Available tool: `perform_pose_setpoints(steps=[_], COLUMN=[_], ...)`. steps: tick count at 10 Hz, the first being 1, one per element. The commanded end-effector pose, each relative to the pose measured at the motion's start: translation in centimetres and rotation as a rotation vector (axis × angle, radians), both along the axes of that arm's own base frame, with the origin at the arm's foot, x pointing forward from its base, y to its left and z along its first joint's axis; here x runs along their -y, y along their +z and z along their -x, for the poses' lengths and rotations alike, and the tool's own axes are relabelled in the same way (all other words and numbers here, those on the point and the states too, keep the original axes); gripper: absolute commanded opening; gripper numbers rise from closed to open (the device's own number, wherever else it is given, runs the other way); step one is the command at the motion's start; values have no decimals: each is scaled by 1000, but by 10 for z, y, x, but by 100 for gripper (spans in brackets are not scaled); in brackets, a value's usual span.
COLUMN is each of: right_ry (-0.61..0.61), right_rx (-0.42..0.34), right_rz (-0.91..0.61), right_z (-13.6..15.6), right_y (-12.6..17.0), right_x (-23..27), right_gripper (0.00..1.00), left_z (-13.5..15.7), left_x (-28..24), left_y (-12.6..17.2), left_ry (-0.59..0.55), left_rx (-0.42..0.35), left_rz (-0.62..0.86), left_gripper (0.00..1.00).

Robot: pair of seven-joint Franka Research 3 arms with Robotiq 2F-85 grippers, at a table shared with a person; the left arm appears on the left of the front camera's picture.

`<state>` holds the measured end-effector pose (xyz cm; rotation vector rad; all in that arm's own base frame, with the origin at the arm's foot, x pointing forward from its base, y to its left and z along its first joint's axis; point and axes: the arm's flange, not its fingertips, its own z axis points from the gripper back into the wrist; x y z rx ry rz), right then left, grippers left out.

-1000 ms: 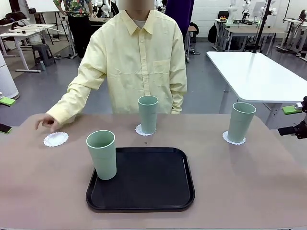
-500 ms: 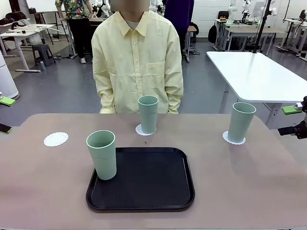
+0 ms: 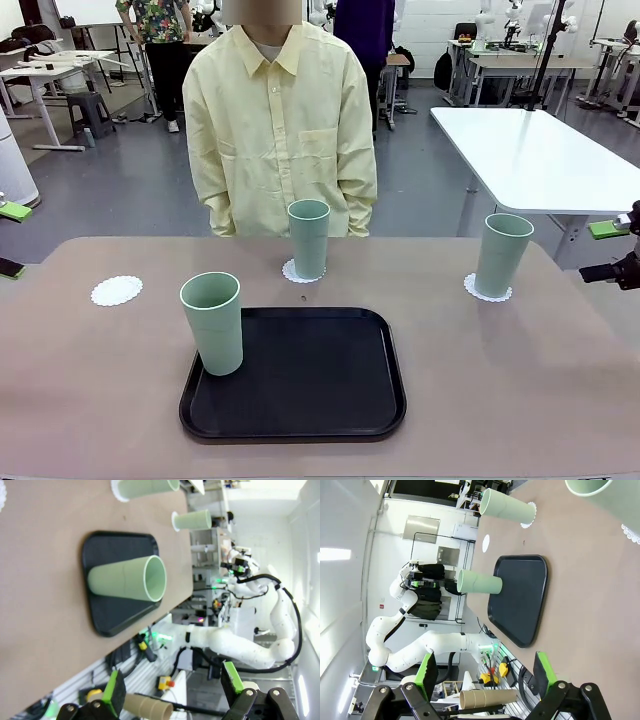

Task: Place coasters on the table and set cups on them.
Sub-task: Take one Reusable plastic cup from the Flat Tray and place it on a coaster set by the human.

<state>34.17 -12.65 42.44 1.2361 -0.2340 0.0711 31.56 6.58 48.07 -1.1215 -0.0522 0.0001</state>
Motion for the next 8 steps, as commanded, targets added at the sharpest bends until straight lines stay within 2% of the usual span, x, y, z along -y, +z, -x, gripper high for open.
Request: perform_pose_setpoints(steps=[1,2,3,4,5,7,8], right_ry=[0,0,0,0,0,0,0], right_rx=[12,12,12,12,12,12,12], right_rz=[-15,-15,-15,-15,-15,-15,-15], right_z=[3,3,3,3,3,3,3], right_y=[2,2,2,2,2,2,2], right_x=[0,0,0,0,0,0,0], right_gripper=[100,100,100,100,100,100,100], left_z=[0,-25,-41,-55,-68,-81,-83], left_x=[0,-3,-1,3,14,52,73], left_y=[0,2,5,13,12,2,-3], left_ry=[0,-12,-73,-174,-291,-373,-374], left_rx=[0,63,78,140,269,478,586], left_rz=[0,-29,-127,-225,-363,-571,-643], left_gripper=[100,100,100,100,100,100,100])
